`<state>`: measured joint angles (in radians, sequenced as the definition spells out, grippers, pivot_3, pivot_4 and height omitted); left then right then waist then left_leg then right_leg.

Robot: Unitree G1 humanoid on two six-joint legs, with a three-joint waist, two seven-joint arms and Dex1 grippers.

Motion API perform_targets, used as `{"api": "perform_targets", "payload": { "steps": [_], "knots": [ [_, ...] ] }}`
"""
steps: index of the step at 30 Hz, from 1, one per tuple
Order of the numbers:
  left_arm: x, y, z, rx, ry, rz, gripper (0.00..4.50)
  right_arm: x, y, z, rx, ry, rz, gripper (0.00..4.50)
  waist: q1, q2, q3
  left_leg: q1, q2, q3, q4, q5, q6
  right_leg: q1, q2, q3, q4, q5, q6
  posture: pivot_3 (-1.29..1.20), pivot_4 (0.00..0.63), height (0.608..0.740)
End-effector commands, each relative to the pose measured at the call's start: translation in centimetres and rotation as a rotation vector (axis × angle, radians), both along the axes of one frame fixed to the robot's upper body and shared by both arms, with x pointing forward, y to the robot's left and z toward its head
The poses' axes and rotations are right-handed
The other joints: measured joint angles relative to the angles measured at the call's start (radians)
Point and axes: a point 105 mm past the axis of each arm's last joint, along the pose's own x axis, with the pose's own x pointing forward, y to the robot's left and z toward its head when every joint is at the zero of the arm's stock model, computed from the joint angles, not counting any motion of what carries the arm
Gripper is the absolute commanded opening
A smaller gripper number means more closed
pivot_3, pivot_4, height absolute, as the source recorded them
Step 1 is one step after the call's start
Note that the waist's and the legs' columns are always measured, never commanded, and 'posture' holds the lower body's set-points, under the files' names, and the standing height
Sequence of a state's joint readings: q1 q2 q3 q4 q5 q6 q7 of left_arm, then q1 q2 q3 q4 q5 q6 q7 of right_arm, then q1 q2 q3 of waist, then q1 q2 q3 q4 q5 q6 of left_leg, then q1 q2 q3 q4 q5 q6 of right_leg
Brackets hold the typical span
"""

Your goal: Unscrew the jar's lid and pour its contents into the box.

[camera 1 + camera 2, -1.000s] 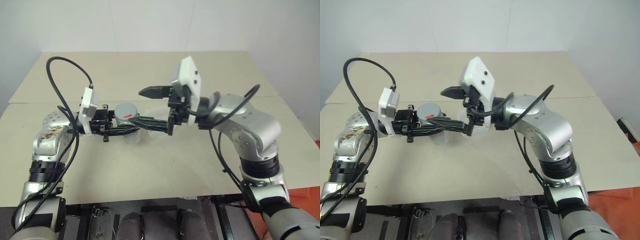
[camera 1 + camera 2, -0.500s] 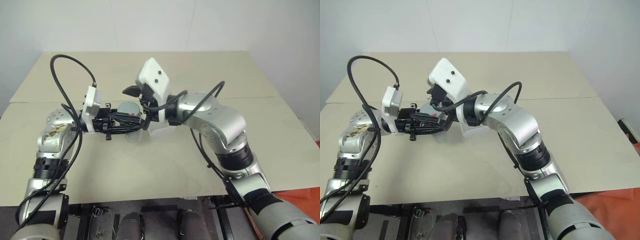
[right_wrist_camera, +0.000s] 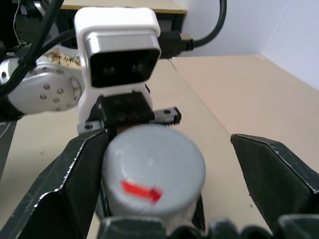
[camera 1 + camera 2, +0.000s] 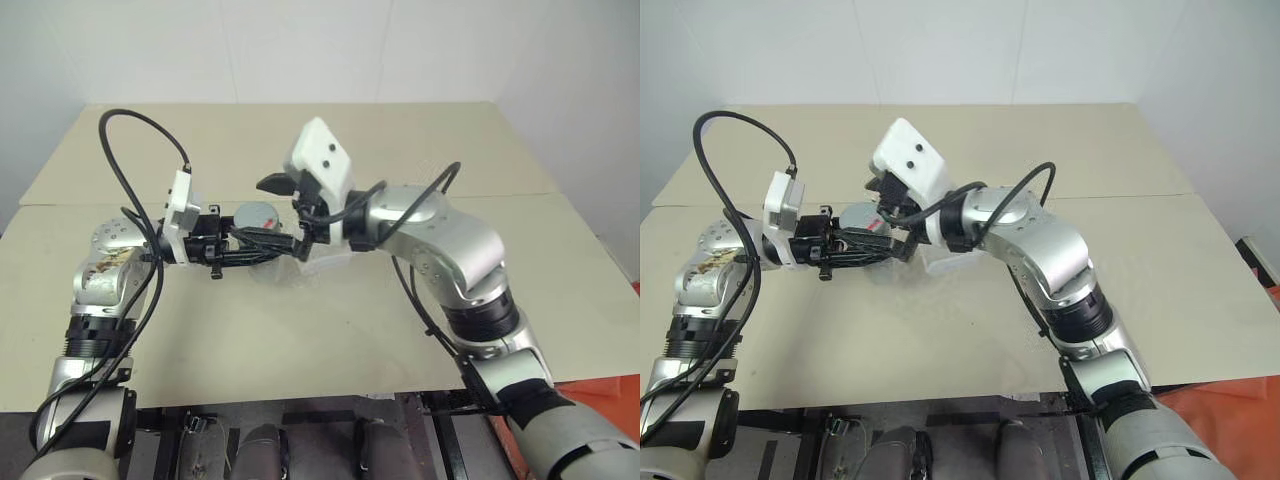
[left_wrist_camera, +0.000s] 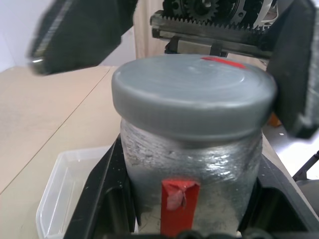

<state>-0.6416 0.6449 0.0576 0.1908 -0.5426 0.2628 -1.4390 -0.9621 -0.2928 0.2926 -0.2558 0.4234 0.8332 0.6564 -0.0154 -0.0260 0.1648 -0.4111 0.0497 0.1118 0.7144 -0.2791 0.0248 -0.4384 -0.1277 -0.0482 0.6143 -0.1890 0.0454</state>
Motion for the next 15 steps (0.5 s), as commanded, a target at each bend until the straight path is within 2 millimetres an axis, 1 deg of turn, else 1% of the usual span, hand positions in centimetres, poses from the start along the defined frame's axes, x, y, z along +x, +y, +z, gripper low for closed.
{"api": "perform_targets", "payload": {
  "steps": [1,6,15],
  "knots": [
    [-0.8,0.4,1.2,0.001,-0.068,-0.024,2.01,1.5,-3.0,1.5,0.046,-0.050,-0.112,4.48,0.000,0.000,0.000,0.000,0.000,0.000,0.000,0.000,0.000,0.000,0.000,0.000,0.000,0.000,0.000,0.00,0.150,0.740],
    [-0.8,0.4,1.2,0.002,-0.068,-0.020,2.01,1.6,-4.3,1.4,0.043,-0.049,-0.133,4.48,0.000,0.000,0.000,0.000,0.000,0.000,0.000,0.000,0.000,0.000,0.000,0.000,0.000,0.000,0.000,0.00,0.150,0.740],
    [-0.8,0.4,1.2,0.005,-0.062,-0.019,2.01,1.0,-5.7,0.9,0.029,-0.049,-0.129,4.48,0.001,0.000,0.000,0.000,0.000,0.000,0.000,0.000,0.000,0.000,0.000,0.000,0.000,0.000,0.000,0.00,0.150,0.740]
  ]
}}
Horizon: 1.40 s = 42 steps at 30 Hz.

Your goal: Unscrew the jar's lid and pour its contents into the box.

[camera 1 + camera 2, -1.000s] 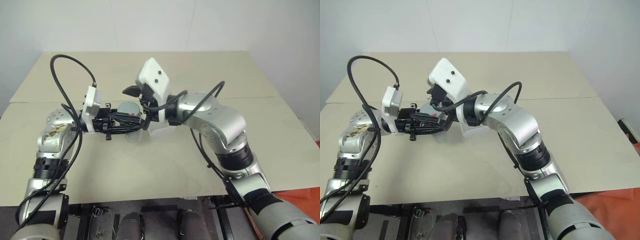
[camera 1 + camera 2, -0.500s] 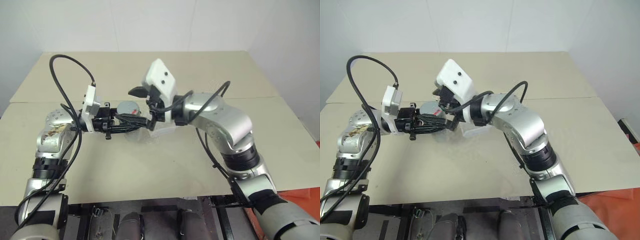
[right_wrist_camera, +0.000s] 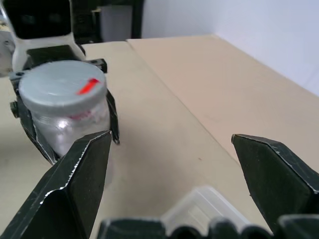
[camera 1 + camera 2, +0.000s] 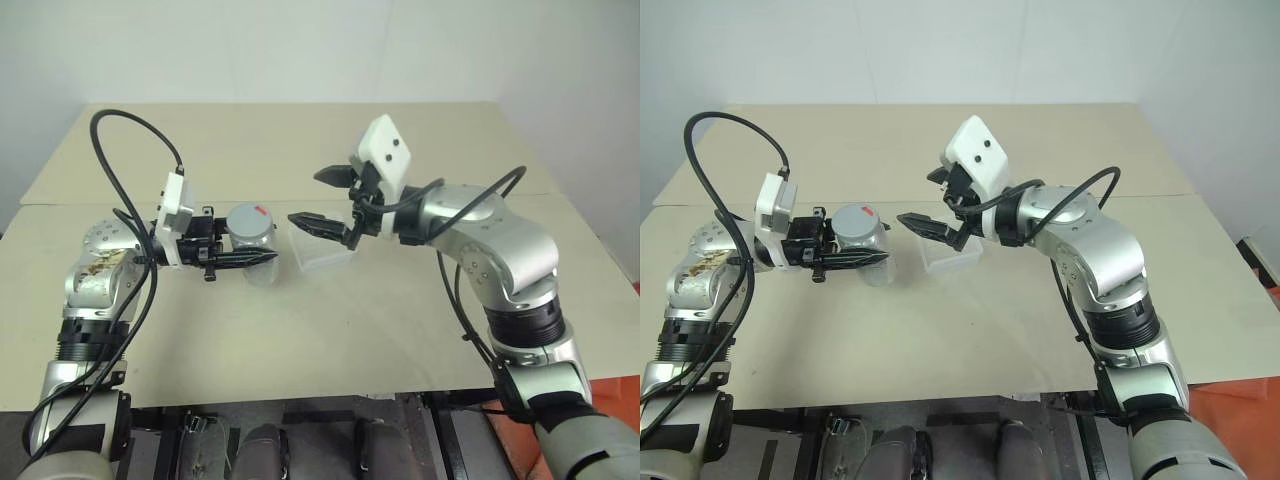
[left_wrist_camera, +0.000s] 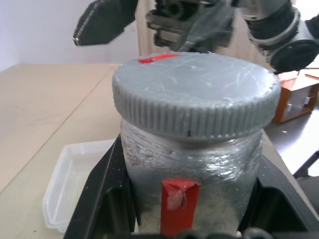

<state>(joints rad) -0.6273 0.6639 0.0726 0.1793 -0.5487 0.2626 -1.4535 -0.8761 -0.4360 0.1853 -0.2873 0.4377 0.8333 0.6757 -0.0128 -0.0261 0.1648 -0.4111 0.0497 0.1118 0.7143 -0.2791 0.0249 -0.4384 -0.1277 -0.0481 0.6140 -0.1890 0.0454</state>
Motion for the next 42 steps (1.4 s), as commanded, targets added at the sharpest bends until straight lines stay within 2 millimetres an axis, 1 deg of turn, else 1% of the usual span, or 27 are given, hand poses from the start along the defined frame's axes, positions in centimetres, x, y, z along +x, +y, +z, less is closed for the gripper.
{"api": "perform_targets", "payload": {
  "steps": [1,4,8,11,13,21,25,29,34,42],
  "knots": [
    [-0.4,-0.2,1.1,-0.003,-0.056,-0.020,2.01,-1.0,-0.4,1.2,0.022,-0.058,0.021,4.48,-0.003,0.000,0.000,0.000,0.000,0.000,0.000,0.000,0.000,0.000,0.000,0.000,0.000,0.000,0.000,0.00,0.150,0.740],
    [-0.3,-0.2,1.1,-0.004,-0.055,-0.014,2.01,-1.4,-0.6,1.2,0.011,-0.063,0.043,4.48,-0.002,0.000,0.000,0.000,0.000,0.000,0.000,0.000,0.000,0.000,0.000,0.000,0.000,0.000,0.000,0.00,0.150,0.740],
    [0.2,-0.3,1.1,-0.011,-0.051,-0.002,2.01,-2.9,-0.4,1.6,0.022,-0.060,0.134,4.48,-0.001,0.000,0.000,0.000,0.000,0.000,0.000,0.000,0.000,0.000,0.000,0.000,0.000,0.000,0.000,0.00,0.150,0.740],
    [0.7,-0.7,1.0,-0.018,-0.051,-0.001,2.01,-4.2,0.9,2.2,0.050,-0.059,0.202,4.48,0.000,0.000,0.000,0.000,0.000,0.000,0.000,0.000,0.000,0.000,0.000,0.000,0.000,0.000,0.000,0.00,0.150,0.740],
    [0.8,-1.0,1.1,-0.024,-0.051,-0.009,2.01,-4.5,1.9,2.3,0.058,-0.062,0.219,4.48,-0.001,0.000,0.000,0.000,0.000,0.000,0.000,0.000,0.000,0.000,0.000,0.000,0.000,0.000,0.000,0.00,0.150,0.740],
    [1.0,-1.4,1.1,-0.032,-0.055,-0.023,2.01,-3.1,4.7,2.6,0.053,-0.061,0.169,4.48,-0.003,0.000,0.000,0.000,0.000,0.000,0.000,0.000,0.000,0.000,0.000,0.000,0.000,0.000,0.000,0.00,0.150,0.740],
    [0.9,-1.5,1.2,-0.037,-0.058,-0.026,2.01,-2.8,5.8,2.5,0.051,-0.055,0.183,4.48,-0.002,0.000,0.000,0.000,0.000,0.000,0.000,0.000,0.000,0.000,0.000,0.000,0.000,0.000,0.000,0.00,0.150,0.740],
    [0.8,-1.4,1.3,-0.042,-0.060,-0.025,2.01,-2.6,6.5,2.1,0.042,-0.045,0.198,4.48,-0.002,0.000,0.000,0.000,0.000,0.000,0.000,0.000,0.000,0.000,0.000,0.000,0.000,0.000,0.000,0.00,0.150,0.740],
    [0.5,-1.2,1.4,-0.043,-0.059,-0.024,2.01,-1.9,6.6,1.9,0.044,-0.032,0.185,4.48,-0.003,0.000,0.000,0.000,0.000,0.000,0.000,0.000,0.000,0.000,0.000,0.000,0.000,0.000,0.000,0.00,0.150,0.740],
    [0.3,-0.8,1.2,-0.041,-0.052,-0.016,2.01,-1.5,5.2,2.0,0.051,-0.030,0.165,4.48,-0.003,0.000,0.000,0.000,0.000,0.000,0.000,0.000,0.000,0.000,0.000,0.000,0.000,0.000,0.000,0.00,0.150,0.740]
  ]
}}
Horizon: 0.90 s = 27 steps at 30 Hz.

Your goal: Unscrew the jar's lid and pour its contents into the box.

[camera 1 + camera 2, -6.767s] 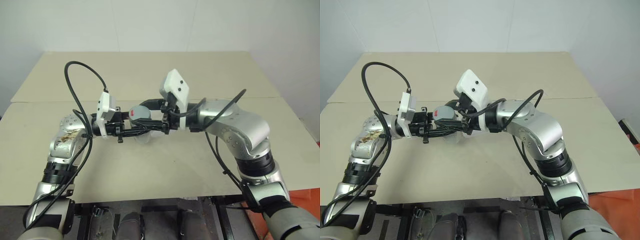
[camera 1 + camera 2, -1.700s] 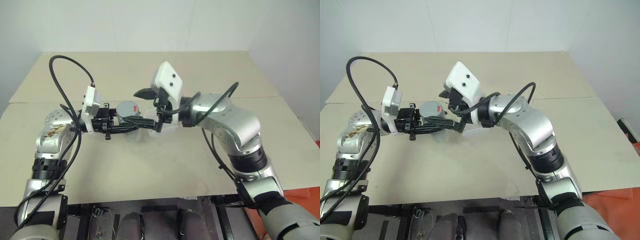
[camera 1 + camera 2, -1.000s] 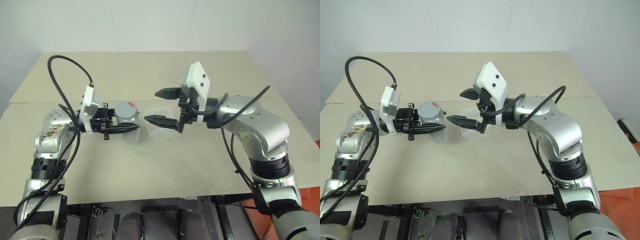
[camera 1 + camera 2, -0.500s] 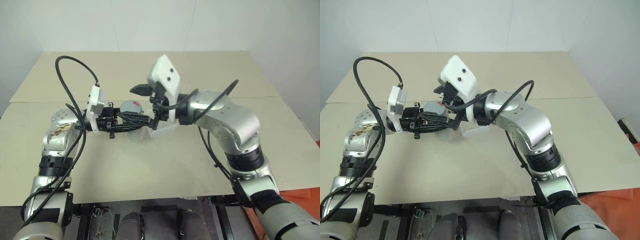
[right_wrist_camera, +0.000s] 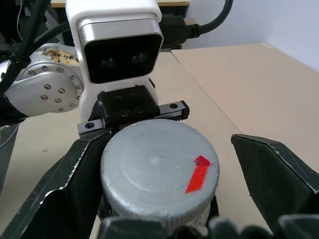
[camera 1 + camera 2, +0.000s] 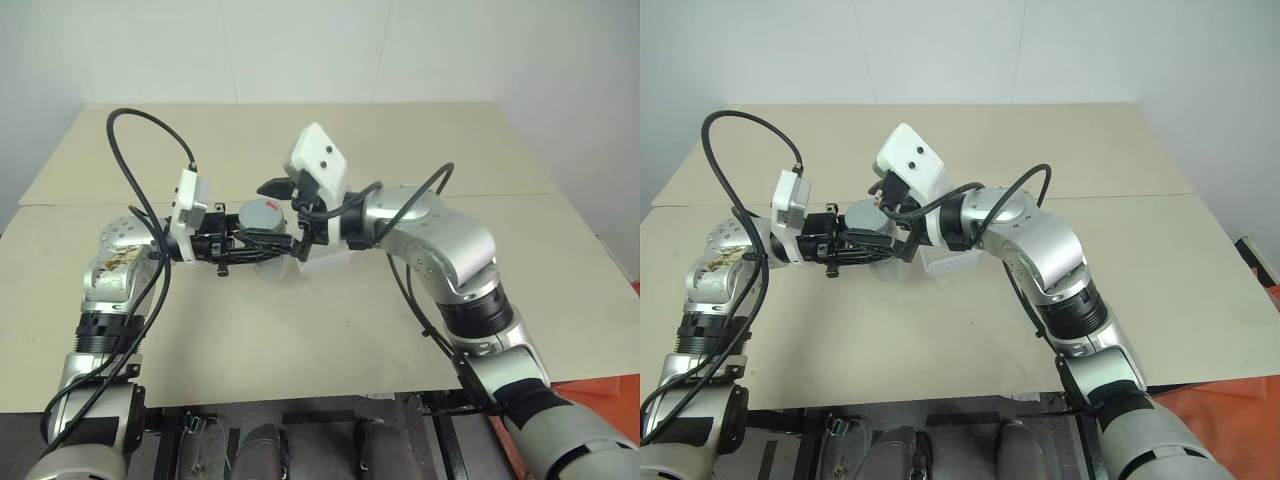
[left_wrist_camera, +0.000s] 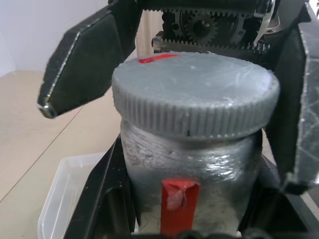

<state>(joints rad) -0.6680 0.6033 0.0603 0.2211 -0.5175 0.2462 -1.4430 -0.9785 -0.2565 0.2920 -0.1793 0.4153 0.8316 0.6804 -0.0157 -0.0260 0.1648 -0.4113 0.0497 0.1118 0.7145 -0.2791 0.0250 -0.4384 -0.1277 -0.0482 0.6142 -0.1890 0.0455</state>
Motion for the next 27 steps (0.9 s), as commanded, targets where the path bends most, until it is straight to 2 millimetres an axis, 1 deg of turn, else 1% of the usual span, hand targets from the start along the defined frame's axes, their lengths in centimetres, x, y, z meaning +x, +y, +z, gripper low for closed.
{"api": "perform_targets", "payload": {
  "steps": [1,10,20,22,27],
  "knots": [
    [-0.5,0.4,1.3,-0.014,-0.047,-0.005,2.01,-0.3,-1.0,2.1,0.054,-0.075,-0.001,4.48,0.000,0.000,0.000,0.000,0.000,0.000,0.000,0.000,0.000,0.000,0.000,0.000,0.000,0.000,0.000,0.00,0.150,0.740],
    [-0.6,0.5,1.2,-0.008,-0.045,-0.006,2.01,0.2,-3.6,2.0,0.051,-0.079,-0.045,4.48,0.001,0.000,0.000,0.000,0.000,0.000,0.000,0.000,0.000,0.000,0.000,0.000,0.000,0.000,0.000,0.00,0.150,0.740],
    [-0.7,0.7,1.2,-0.001,-0.048,-0.010,2.01,0.0,-5.4,1.5,0.038,-0.080,-0.073,4.48,0.001,0.000,0.000,0.000,0.000,0.000,0.000,0.000,0.000,0.000,0.000,0.000,0.000,0.000,0.000,0.00,0.150,0.740],
    [-0.7,0.7,1.2,0.000,-0.048,-0.009,2.01,-0.2,-5.5,1.4,0.036,-0.077,-0.065,4.48,0.001,0.000,0.000,0.000,0.000,0.000,0.000,0.000,0.000,0.000,0.000,0.000,0.000,0.000,0.000,0.00,0.150,0.740],
    [-0.5,0.7,1.1,-0.002,-0.043,-0.004,2.01,-2.5,-4.9,1.4,0.040,-0.079,0.048,4.48,0.002,0.000,0.000,0.000,0.000,0.000,0.000,0.000,0.000,0.000,0.000,0.000,0.000,0.000,0.000,0.00,0.150,0.740]
  ]
}}
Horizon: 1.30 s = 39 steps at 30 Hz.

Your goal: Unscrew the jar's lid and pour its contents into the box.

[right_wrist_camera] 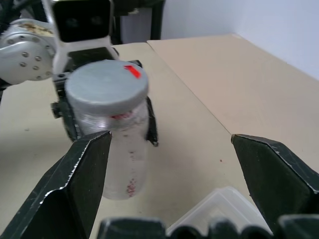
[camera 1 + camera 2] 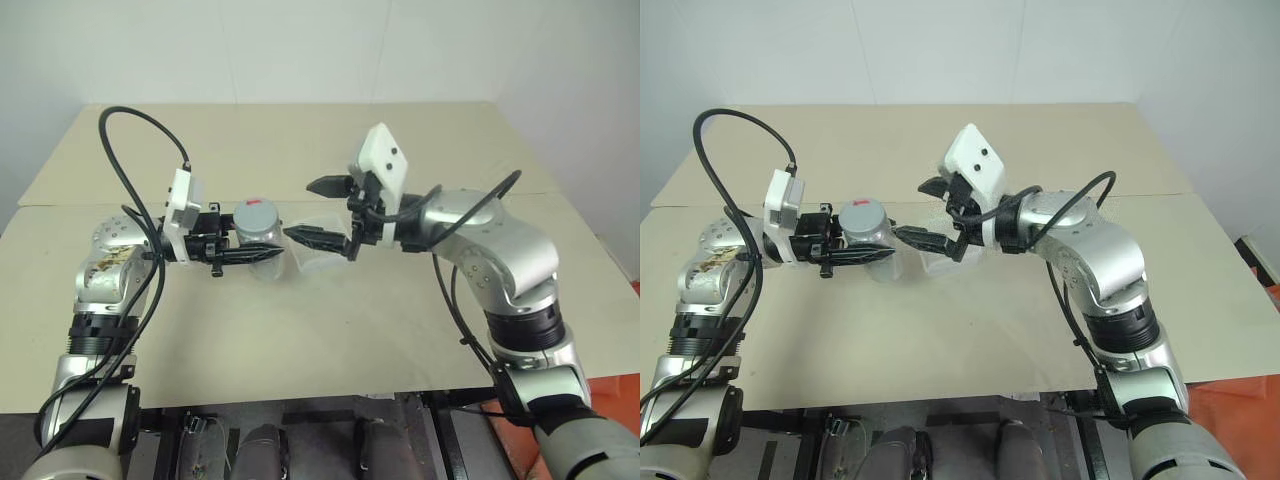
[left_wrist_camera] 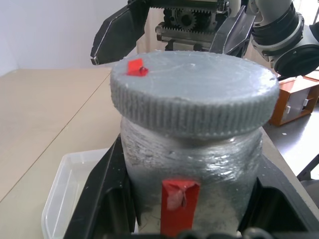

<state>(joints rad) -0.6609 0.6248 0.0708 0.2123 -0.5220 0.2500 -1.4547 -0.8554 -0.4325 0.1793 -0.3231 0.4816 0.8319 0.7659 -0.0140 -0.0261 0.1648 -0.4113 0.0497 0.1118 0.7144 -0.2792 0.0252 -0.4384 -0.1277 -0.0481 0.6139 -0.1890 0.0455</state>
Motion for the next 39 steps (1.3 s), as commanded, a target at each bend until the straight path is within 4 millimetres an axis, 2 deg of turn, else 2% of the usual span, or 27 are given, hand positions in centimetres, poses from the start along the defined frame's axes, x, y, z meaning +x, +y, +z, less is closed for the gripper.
{"api": "perform_targets", "payload": {
  "steps": [1,6,10,19,27,33,39],
  "knots": [
    [-0.2,-0.1,0.9,-0.015,-0.036,-0.010,2.01,-2.3,0.8,1.8,0.053,-0.054,0.101,4.48,0.000,0.000,0.000,0.000,0.000,0.000,0.000,0.000,0.000,0.000,0.000,0.000,0.000,0.000,0.000,0.00,0.150,0.740],
    [-0.2,-0.6,0.9,-0.023,-0.034,-0.024,2.01,-2.9,2.6,2.3,0.081,-0.053,0.135,4.48,-0.001,0.000,0.000,0.000,0.000,0.000,0.000,0.000,0.000,0.000,0.000,0.000,0.001,0.000,0.000,0.00,0.150,0.740],
    [-0.2,-0.7,0.8,-0.023,-0.035,-0.029,2.01,-2.0,4.0,2.5,0.091,-0.073,0.092,4.48,-0.001,0.000,0.000,0.000,0.000,0.000,0.000,0.000,0.000,0.000,0.000,0.000,0.001,0.000,0.000,0.00,0.150,0.740],
    [-0.4,-0.5,0.9,-0.021,-0.037,-0.027,2.01,-0.6,5.9,2.2,0.073,-0.077,0.039,4.48,-0.001,0.000,0.000,0.000,0.000,0.000,0.000,0.000,0.000,0.000,0.000,0.000,0.001,0.000,0.000,0.00,0.150,0.740],
    [-0.6,-0.3,1.0,-0.020,-0.038,-0.021,2.01,0.5,5.3,2.1,0.072,-0.076,-0.015,4.48,-0.002,0.000,0.000,0.000,0.000,0.000,0.000,0.000,0.000,0.000,0.000,0.000,0.000,0.000,0.000,0.00,0.150,0.740],
    [-0.6,-0.2,1.0,-0.020,-0.035,-0.021,2.01,1.0,4.1,2.1,0.065,-0.079,-0.044,4.48,-0.002,0.000,0.000,0.000,0.000,0.000,0.000,0.000,0.000,0.000,0.000,0.000,0.000,0.000,0.000,0.00,0.150,0.740],
    [-0.6,-0.2,1.0,-0.019,-0.037,-0.020,2.01,0.7,2.4,1.7,0.054,-0.078,-0.046,4.48,-0.001,0.000,0.000,0.000,0.000,0.000,0.000,0.000,0.000,0.000,0.000,0.000,0.000,0.000,0.000,0.00,0.150,0.740]
  ]
}}
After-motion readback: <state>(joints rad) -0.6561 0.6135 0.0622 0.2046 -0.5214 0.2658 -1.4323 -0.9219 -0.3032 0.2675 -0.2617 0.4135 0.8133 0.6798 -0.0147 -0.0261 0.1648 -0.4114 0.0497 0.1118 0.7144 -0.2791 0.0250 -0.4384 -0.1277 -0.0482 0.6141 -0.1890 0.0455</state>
